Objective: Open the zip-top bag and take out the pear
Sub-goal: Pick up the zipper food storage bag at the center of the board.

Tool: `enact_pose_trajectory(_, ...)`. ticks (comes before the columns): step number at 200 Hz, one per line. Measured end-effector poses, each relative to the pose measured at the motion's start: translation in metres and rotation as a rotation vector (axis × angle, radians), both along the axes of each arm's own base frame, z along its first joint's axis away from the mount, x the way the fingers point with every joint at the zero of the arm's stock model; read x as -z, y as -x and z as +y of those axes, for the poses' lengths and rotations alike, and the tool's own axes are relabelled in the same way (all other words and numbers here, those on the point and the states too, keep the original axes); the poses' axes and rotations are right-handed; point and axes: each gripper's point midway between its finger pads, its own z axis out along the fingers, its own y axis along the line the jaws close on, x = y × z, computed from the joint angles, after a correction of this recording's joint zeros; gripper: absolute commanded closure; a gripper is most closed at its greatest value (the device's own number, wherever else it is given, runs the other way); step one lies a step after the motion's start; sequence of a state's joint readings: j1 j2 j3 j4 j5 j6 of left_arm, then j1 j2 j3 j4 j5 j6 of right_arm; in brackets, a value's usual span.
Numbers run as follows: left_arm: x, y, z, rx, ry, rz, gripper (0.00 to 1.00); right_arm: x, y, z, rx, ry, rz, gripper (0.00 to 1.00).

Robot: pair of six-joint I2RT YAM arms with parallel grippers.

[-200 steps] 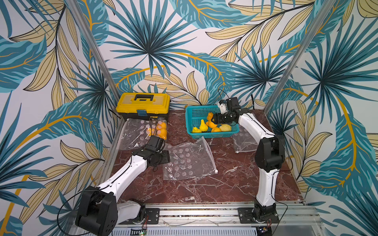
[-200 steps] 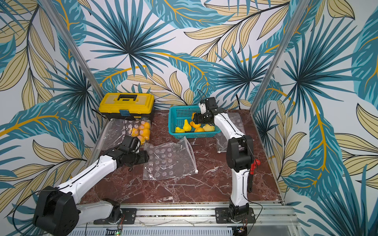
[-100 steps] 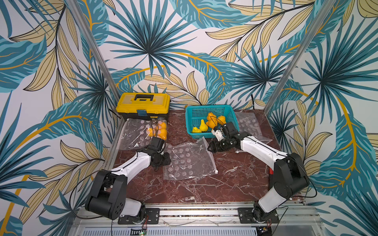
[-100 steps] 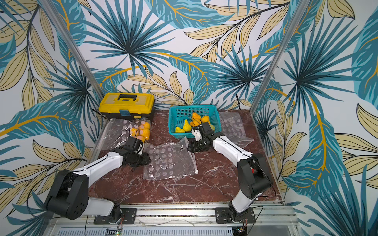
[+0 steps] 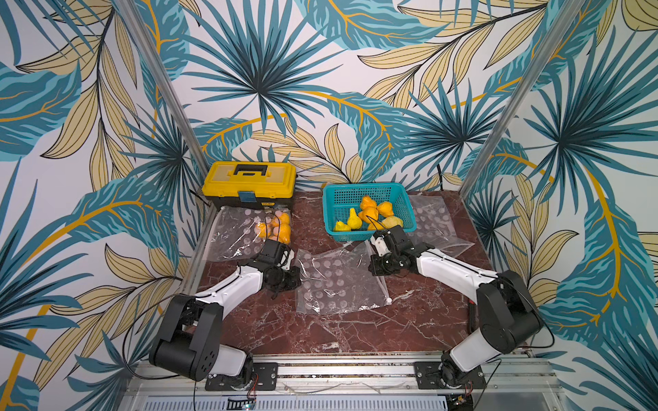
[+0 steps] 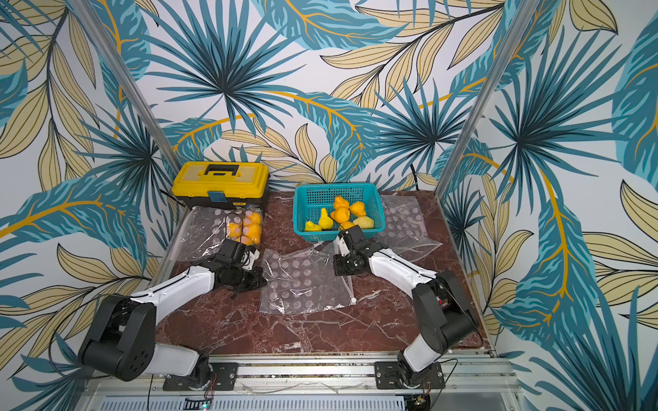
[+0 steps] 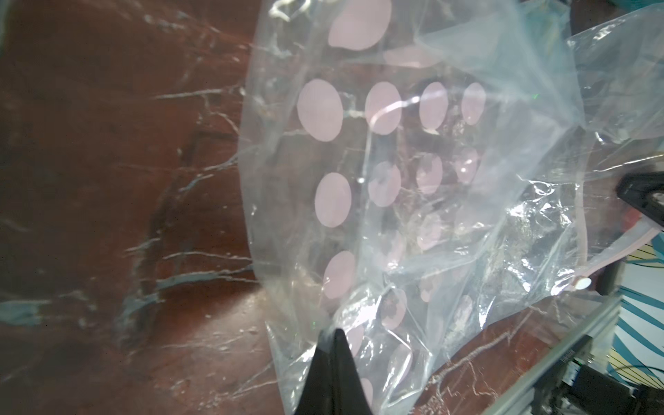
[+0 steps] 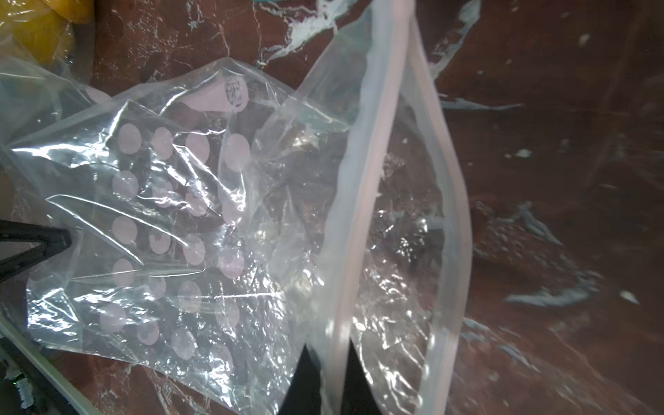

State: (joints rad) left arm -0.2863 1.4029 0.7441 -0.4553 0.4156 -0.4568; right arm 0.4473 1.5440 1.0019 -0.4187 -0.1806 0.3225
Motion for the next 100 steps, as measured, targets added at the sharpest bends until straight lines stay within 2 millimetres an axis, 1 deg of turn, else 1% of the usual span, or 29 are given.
enact_pose_trajectory(15,-0.011,0.004,-0.013,0.037,0.027,-0.020,1.00,-0.029,0.003,-0.011,0.031,0.010,-0.068,0.92)
enact_pose_trajectory(29,-0.022,0.009,-0.034,0.092,0.052,-0.039,1.00,-0.052,0.007,-0.023,0.064,0.029,-0.127,0.92)
enact_pose_trajectory(42,-0.036,0.012,-0.056,0.146,0.068,-0.065,1.00,-0.070,0.012,-0.040,0.106,0.061,-0.168,0.92)
enact_pose_trajectory(51,-0.046,0.013,-0.072,0.183,0.076,-0.091,1.00,-0.080,0.014,-0.057,0.151,0.091,-0.192,0.92)
enact_pose_trajectory(55,-0.051,0.013,-0.079,0.198,0.081,-0.105,1.00,-0.083,0.015,-0.062,0.166,0.102,-0.198,0.91)
enact_pose_trajectory(75,-0.071,0.008,-0.116,0.260,0.104,-0.155,1.00,-0.097,0.015,-0.106,0.285,0.166,-0.231,0.91)
enact_pose_trajectory(85,-0.076,0.003,-0.136,0.290,0.109,-0.171,1.00,-0.101,0.016,-0.131,0.347,0.210,-0.239,0.90)
enact_pose_trajectory(100,-0.081,-0.007,-0.165,0.325,0.112,-0.195,1.00,-0.103,0.019,-0.160,0.417,0.284,-0.240,0.89)
